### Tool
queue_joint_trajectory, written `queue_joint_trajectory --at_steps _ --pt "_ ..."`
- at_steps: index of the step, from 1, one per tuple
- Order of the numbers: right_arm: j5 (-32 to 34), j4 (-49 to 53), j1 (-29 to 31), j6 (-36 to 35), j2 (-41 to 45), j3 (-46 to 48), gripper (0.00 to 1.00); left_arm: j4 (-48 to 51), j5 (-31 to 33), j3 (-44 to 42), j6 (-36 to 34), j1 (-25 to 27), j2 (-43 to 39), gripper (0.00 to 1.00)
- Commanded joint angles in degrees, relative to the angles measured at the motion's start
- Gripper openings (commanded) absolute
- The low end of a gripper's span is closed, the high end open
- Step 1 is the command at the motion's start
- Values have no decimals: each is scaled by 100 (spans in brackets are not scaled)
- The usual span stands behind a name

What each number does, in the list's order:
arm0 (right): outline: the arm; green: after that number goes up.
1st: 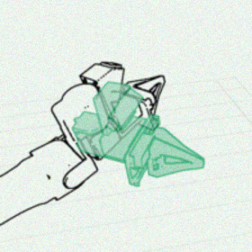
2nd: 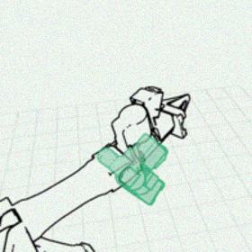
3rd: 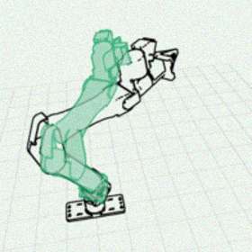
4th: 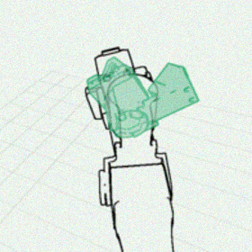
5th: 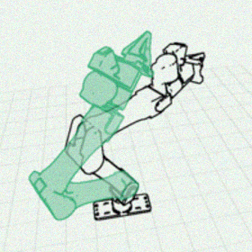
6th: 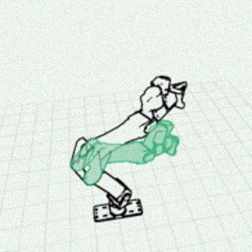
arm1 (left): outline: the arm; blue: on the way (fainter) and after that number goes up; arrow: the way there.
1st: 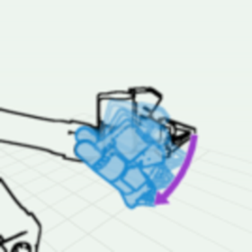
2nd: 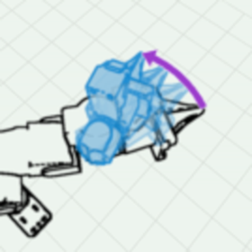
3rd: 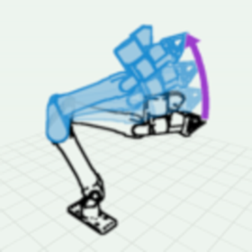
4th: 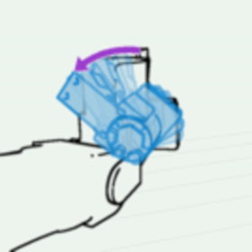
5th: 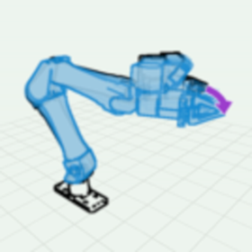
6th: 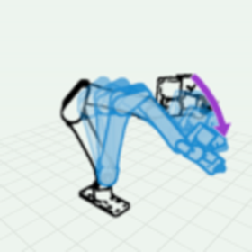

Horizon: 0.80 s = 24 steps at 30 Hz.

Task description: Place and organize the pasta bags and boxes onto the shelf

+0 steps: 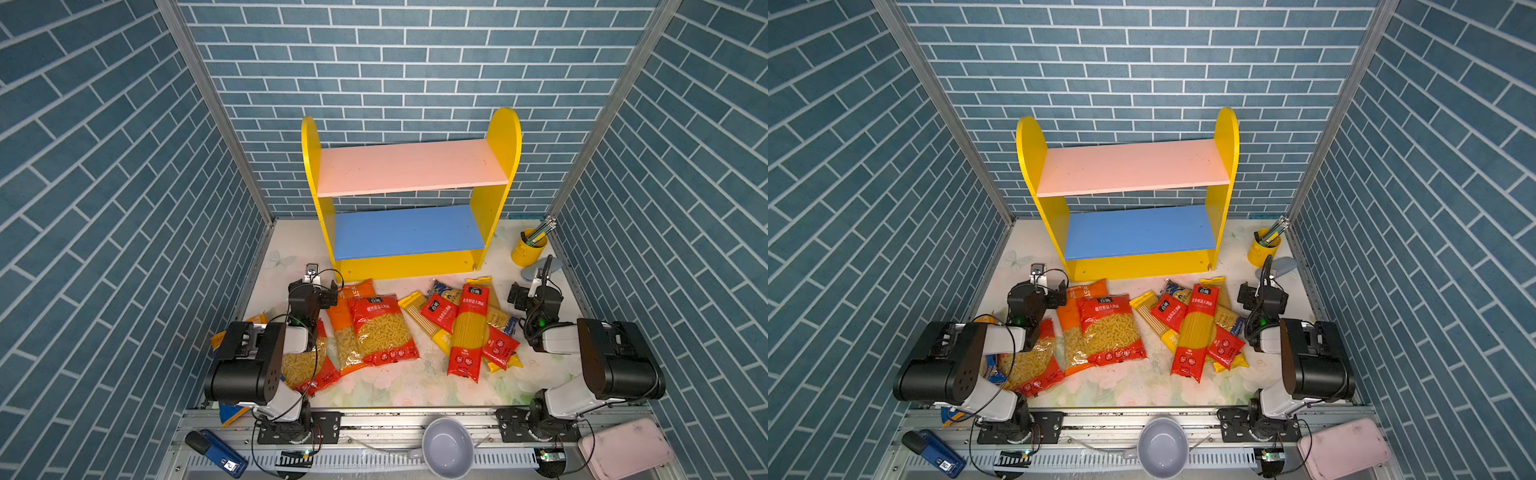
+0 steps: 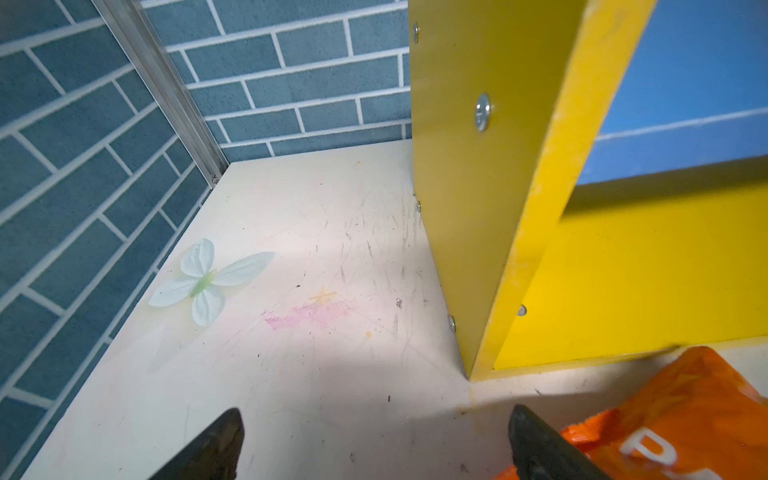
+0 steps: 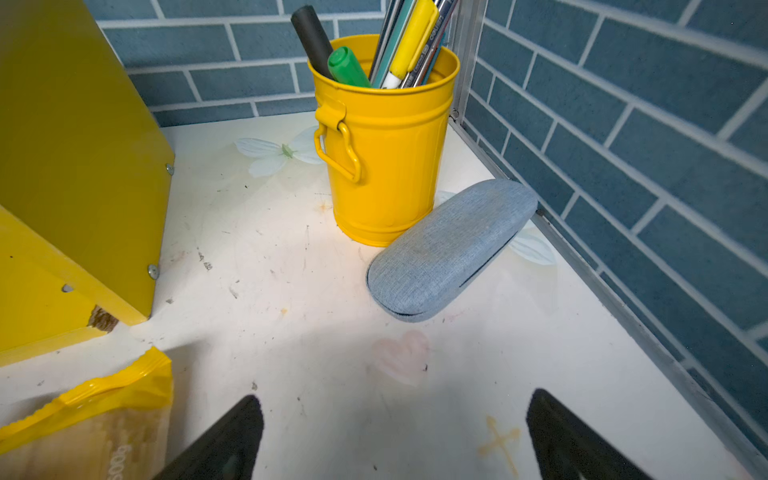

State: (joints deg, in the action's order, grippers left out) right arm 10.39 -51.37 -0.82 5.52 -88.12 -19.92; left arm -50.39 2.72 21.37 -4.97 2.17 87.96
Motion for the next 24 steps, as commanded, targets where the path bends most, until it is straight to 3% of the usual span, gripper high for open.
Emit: queue_joint_trajectory --at_steps 1,24 --pt "-26 1 -24 -130 -26 -174 99 -193 -187 -46 -101 2 -22 100" --pt "-17 -4 -24 -130 -21 -184 99 -102 -255 -1 -100 -14 -16 100"
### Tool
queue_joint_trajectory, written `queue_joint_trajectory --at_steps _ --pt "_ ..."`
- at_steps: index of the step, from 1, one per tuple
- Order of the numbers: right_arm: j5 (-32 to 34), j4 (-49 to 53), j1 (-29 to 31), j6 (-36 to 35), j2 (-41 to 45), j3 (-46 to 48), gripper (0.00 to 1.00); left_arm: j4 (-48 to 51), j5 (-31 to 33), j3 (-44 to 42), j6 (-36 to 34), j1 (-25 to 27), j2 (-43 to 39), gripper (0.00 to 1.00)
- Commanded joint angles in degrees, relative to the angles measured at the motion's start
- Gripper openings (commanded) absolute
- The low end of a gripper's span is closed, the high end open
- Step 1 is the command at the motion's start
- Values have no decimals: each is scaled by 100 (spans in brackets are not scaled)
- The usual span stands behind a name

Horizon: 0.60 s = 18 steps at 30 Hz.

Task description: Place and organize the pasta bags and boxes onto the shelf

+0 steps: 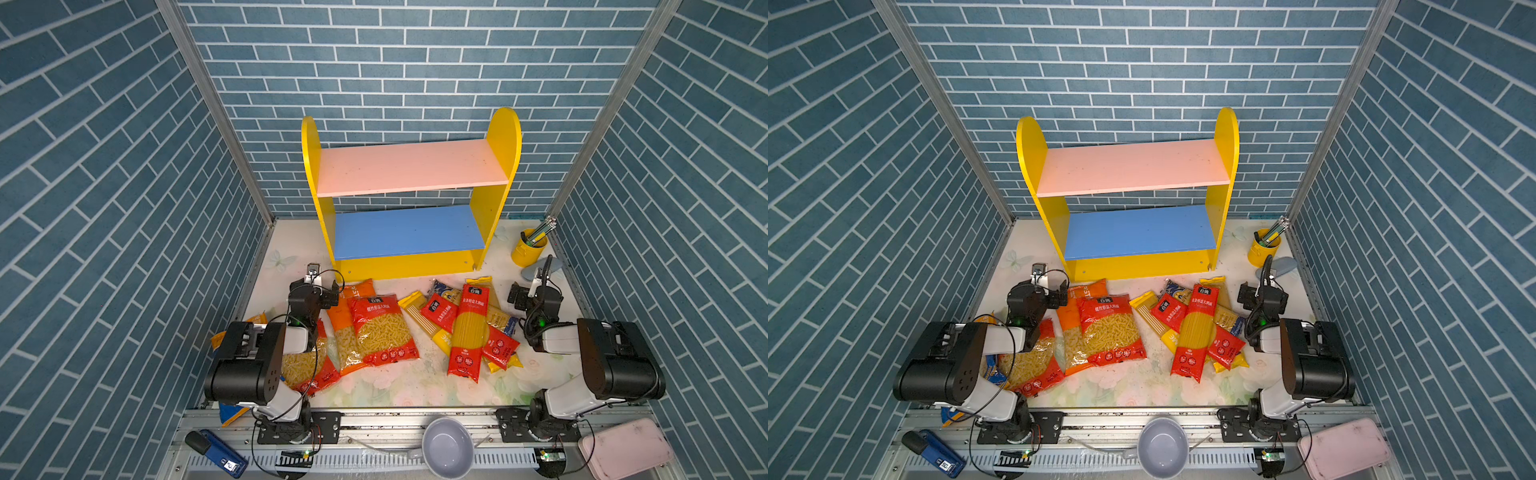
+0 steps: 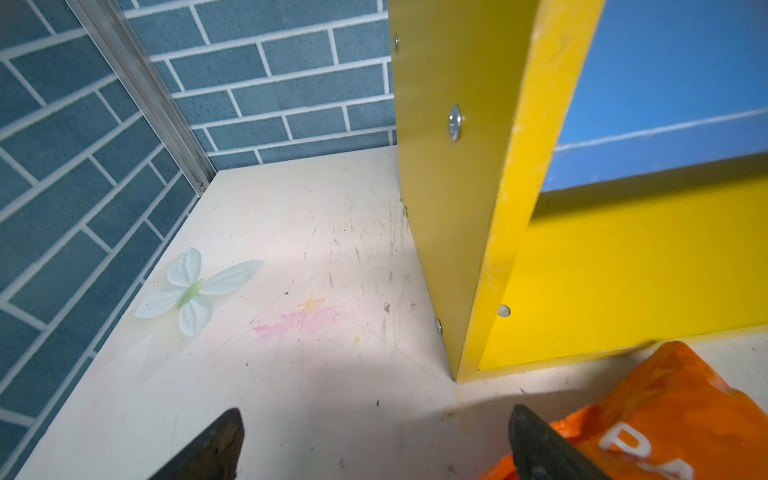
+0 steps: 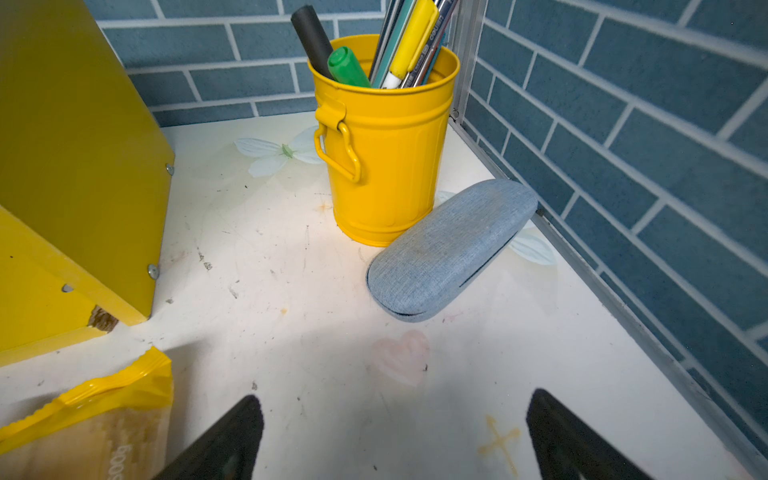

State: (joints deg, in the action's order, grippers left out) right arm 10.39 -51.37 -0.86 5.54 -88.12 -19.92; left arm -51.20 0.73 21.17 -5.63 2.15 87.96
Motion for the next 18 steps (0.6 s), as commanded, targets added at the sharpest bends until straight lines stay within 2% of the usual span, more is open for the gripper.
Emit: queue_joint_trajectory --at_steps 1,10,13,18 --pt "-18 -3 -19 -132 -24 -179 99 -22 -56 14 -37 -8 -20 100" --pt "-20 1 -20 -132 -22 -177 99 -22 -55 17 -35 -13 -16 100" --pt "-25 -13 -19 -132 -17 -171 99 137 230 108 112 -34 -7 100" --pt "-23 -37 -19 -108 -13 -160 99 18 355 39 205 -81 -17 100"
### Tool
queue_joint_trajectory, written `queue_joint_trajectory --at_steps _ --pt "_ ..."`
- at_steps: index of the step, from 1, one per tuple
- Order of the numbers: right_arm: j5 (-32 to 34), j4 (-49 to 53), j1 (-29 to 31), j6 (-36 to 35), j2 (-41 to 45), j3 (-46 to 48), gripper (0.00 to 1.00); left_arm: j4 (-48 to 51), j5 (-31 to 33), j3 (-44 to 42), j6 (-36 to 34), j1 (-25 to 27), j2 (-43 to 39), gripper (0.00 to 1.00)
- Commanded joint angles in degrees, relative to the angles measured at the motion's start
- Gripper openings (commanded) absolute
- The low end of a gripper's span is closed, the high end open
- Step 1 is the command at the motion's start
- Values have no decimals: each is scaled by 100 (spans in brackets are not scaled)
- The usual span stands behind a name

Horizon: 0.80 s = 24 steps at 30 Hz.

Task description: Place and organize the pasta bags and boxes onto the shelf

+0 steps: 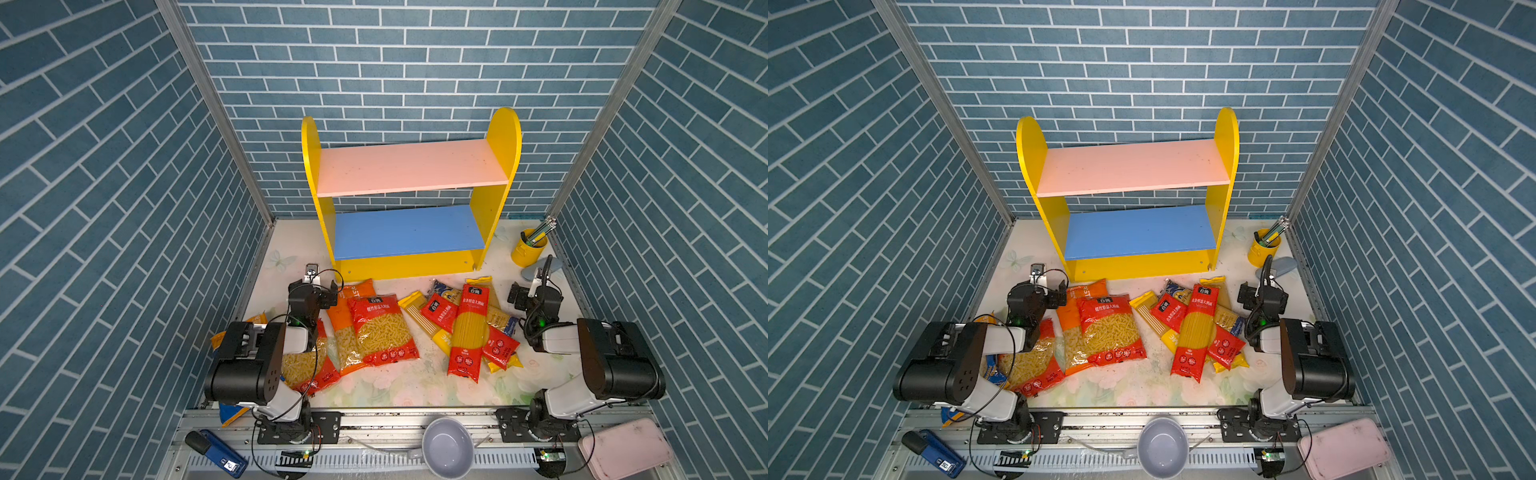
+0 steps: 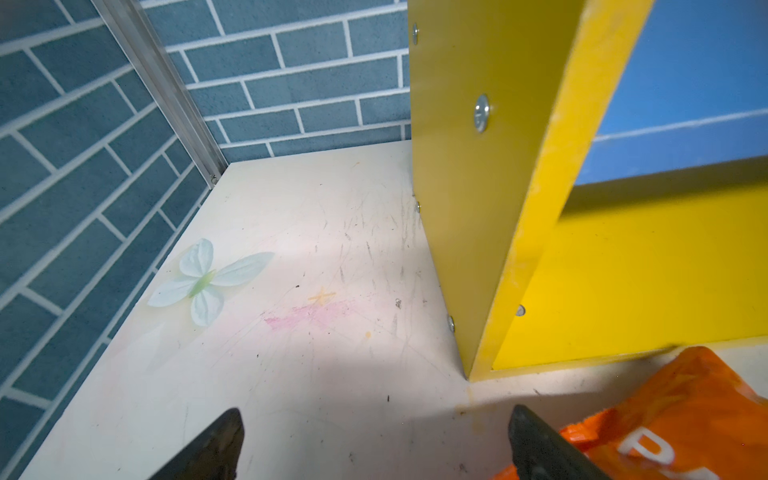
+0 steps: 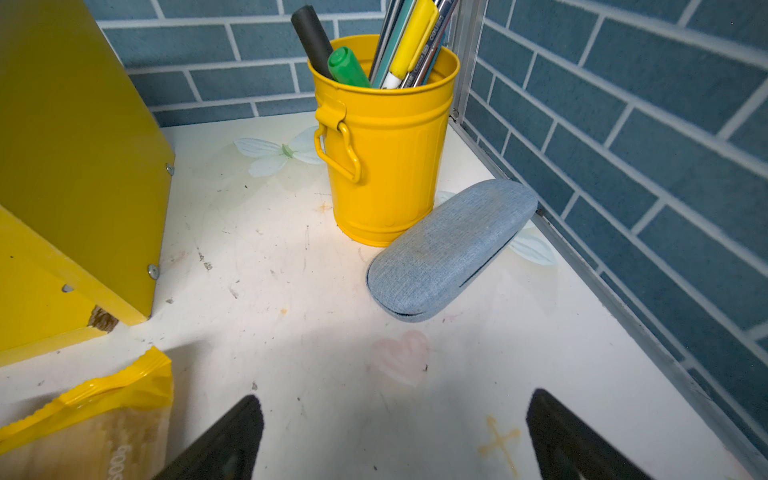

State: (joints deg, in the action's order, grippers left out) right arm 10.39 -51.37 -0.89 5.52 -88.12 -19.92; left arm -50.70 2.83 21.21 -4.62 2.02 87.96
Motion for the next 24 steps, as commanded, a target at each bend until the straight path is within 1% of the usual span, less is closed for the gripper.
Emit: queue_joint_trajectory --at_steps 1,3,4,5,7,8,9,11,12,14,15,16,17,18,19,20,21,22,23,24 --pt "-11 0 -17 -104 -20 -174 99 -55 139 28 128 -86 -16 100" --pt "-18 59 -26 -106 10 -201 99 -39 156 33 129 -88 -20 100" --pt "53 118 21 -168 204 -183 99 -99 181 -13 128 -68 -92 100" --pt "158 504 108 -262 555 -220 99 -49 214 -65 85 -18 -296 100" --pt "569 1567 337 -369 1294 -533 99 483 718 -91 -47 228 -1002 100" --pt "740 1829 403 -226 1481 -644 99 671 943 -100 -96 332 -1282 100" --pt "831 2079 443 25 1665 -739 99 1016 1318 -50 -71 465 -1585 100" --pt "1086 2743 572 475 2002 -949 99 1851 1966 101 278 670 -2174 100" --pt "1465 3356 717 696 2149 -1183 99 2362 2183 192 460 787 -2540 100" --pt "2218 5123 959 1303 2272 -1909 99 3372 2563 395 836 918 -3181 100" --pt "2361 6095 1038 1605 2249 -2426 99 4070 2822 572 1287 932 -3500 100" --pt "2159 6762 1060 1770 2229 -2811 99 4719 3022 755 1874 932 -3769 100" --pt "1901 7188 1055 2047 2229 -3039 99 5207 3010 883 2327 932 -3958 100" --pt "1556 7569 999 2566 2241 -3203 99 5762 2804 1084 2744 923 -4114 100" --pt "353 7391 797 2537 2294 -3155 99 6208 2434 1329 2930 914 -4208 100" --pt "-566 7164 659 2567 2331 -3064 98 6548 2080 1514 2988 906 -4241 100" --pt "-955 7118 610 2748 2366 -3031 95 6734 1650 1704 3021 905 -4253 100" --pt "-1191 7123 618 2928 2386 -3037 91 6876 1323 1822 3157 905 -4261 100" --pt "-1383 7166 627 3036 2395 -3063 88 6973 1088 1855 3382 882 -4286 100" --pt "-1429 7331 680 3168 2404 -3130 86 7000 844 1860 3587 850 -4324 100"
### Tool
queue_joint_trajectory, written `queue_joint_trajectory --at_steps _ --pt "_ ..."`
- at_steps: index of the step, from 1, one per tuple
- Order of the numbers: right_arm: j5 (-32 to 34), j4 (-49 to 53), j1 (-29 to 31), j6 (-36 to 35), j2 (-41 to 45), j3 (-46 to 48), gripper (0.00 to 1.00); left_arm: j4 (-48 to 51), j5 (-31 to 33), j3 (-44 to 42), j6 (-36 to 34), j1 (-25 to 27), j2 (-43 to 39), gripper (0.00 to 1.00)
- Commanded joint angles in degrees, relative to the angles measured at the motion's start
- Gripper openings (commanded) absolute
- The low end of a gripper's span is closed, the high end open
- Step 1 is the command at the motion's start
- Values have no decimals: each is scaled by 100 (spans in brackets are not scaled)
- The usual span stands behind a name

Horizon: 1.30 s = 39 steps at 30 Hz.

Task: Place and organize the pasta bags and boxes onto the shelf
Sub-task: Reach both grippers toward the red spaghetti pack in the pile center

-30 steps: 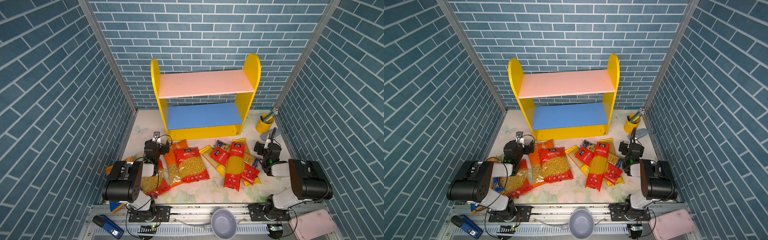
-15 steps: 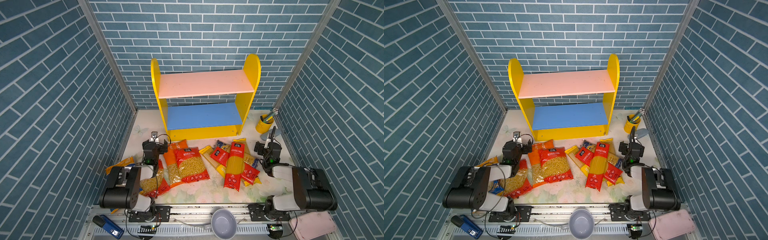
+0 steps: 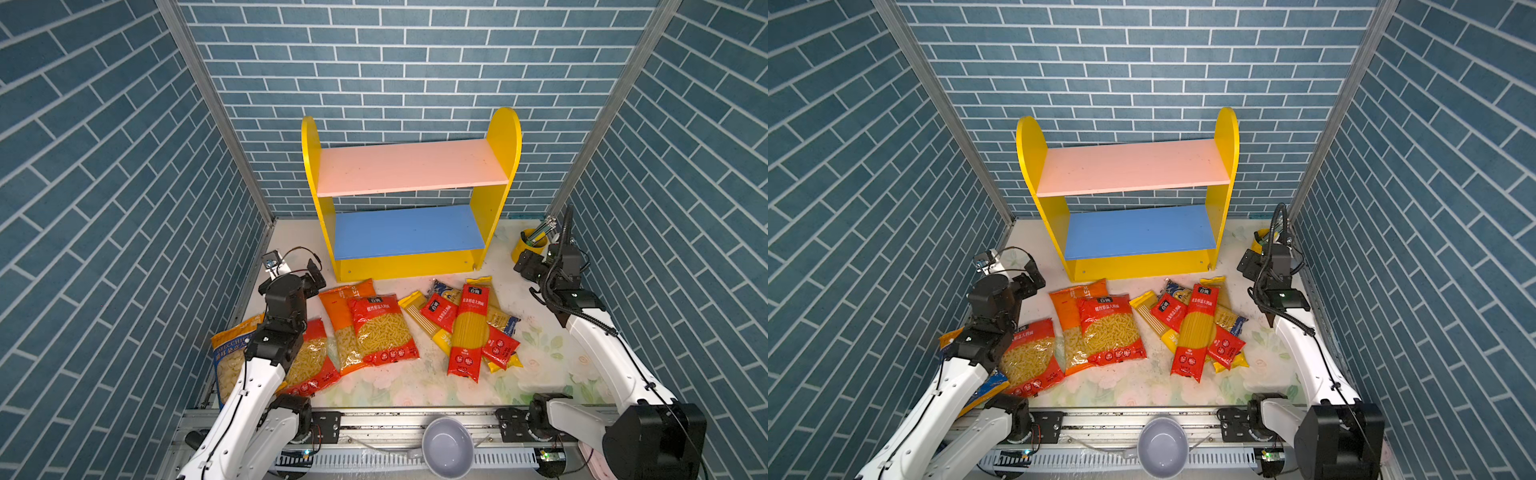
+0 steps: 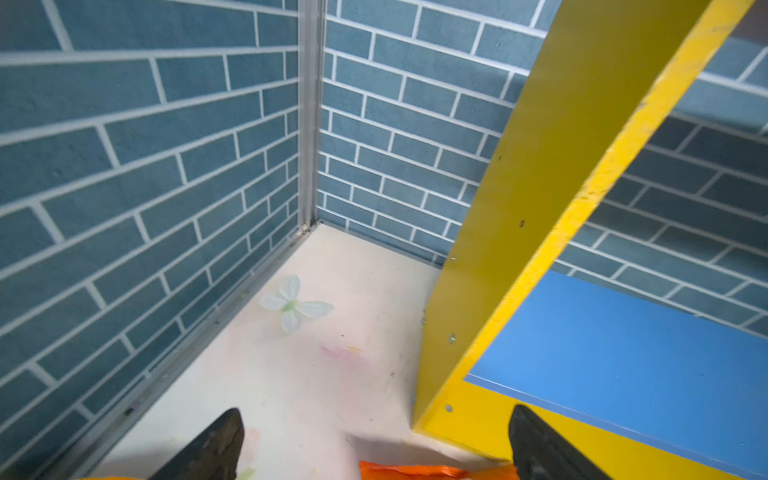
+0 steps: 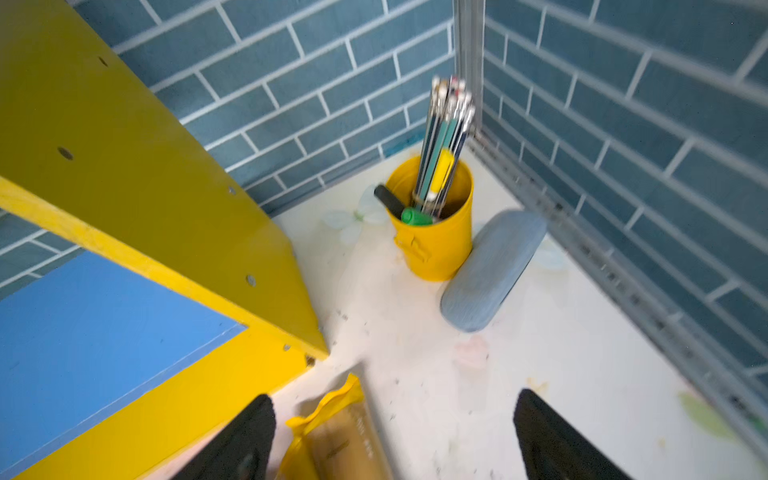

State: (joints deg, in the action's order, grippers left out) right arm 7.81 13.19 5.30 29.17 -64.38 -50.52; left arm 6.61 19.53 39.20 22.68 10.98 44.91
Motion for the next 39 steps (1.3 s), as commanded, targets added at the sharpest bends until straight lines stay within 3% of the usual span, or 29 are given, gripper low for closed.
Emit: queue_joint_trajectory --at_steps 1,3,9,11,17,22,25,29,39 --pt "-1127 1047 172 884 46 -144 85 1227 -1127 160 809 -121 -70 100" --pt "-1041 1295 448 933 108 -234 84 1329 -1528 319 746 -218 -40 99" --pt "-1095 2143 1113 1100 114 -406 76 2084 -2153 1033 780 42 675 84" --pt "-1089 2348 1313 1117 158 -405 75 2269 -1915 1184 816 521 810 82" --pt "-1764 3382 1387 679 385 -284 70 2386 -827 1294 1148 2704 1340 84" --pt "-2399 2879 1257 888 477 191 63 1314 -888 1437 1329 3804 2480 86" --pt "-2729 2401 1203 1123 321 452 61 866 -1292 1753 1409 4038 3195 86" --pt "-2486 2348 1187 1284 236 645 59 84 -1841 1761 1788 4124 3809 77" --pt "-2935 1712 1201 1669 338 1476 59 -354 -2219 2324 1759 4626 5011 75"
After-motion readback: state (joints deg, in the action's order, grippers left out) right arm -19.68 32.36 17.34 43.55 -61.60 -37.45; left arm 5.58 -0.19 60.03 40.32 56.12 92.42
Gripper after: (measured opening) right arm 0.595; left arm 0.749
